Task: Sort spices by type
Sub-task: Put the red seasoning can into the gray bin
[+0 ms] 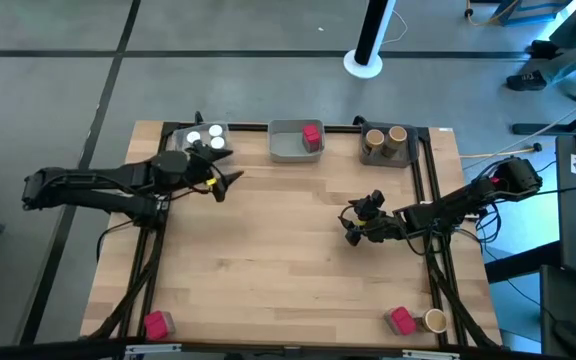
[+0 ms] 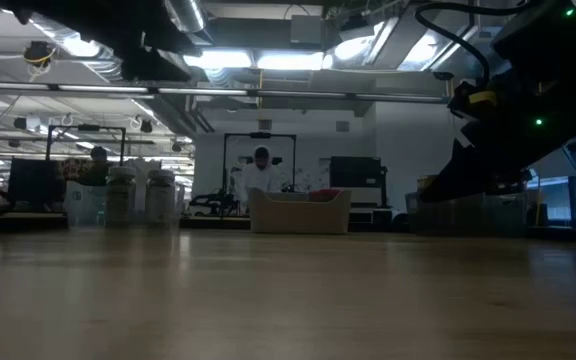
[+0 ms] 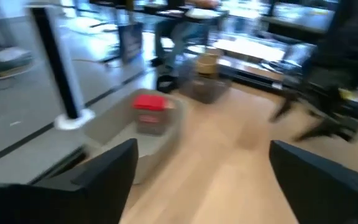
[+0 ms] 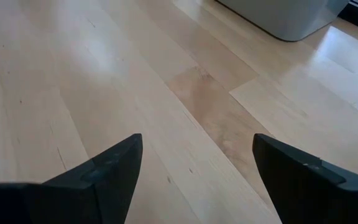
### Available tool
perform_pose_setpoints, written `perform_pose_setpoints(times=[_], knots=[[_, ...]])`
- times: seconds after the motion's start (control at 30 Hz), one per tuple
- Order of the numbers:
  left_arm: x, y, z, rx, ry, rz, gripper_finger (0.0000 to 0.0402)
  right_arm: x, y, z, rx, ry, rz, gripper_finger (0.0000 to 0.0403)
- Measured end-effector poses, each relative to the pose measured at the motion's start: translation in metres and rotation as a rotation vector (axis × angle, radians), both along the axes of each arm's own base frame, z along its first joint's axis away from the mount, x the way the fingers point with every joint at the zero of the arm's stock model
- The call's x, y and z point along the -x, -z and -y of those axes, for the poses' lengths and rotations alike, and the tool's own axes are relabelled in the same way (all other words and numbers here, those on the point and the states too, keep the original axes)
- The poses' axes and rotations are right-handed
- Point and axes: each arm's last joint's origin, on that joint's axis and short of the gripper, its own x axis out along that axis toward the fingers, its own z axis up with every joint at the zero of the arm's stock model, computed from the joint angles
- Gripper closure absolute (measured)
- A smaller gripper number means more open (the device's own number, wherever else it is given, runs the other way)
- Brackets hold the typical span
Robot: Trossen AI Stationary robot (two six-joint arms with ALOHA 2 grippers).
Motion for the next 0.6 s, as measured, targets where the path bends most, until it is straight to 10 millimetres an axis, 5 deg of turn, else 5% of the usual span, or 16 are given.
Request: perform_pose_setpoints(times=[0.13,0.3,0.6], knots=[[-0.013,0.0,0.013,-0.006,0.156,0.03,0.0012,0.0,0.0,0.0,0.005,0.005,0.002,0.01],[-0.031,-0.006,0.037,-0.038,0.356,0.04,0.001,0.0,0.0,0.0,0.005,0.005,0.002,0.01],[-0.081,-0.027,0.088,-0.149,0.579,-0.249,0.0013,0.0,0.0,0.001,0.015,0.014,0.004,0.01]])
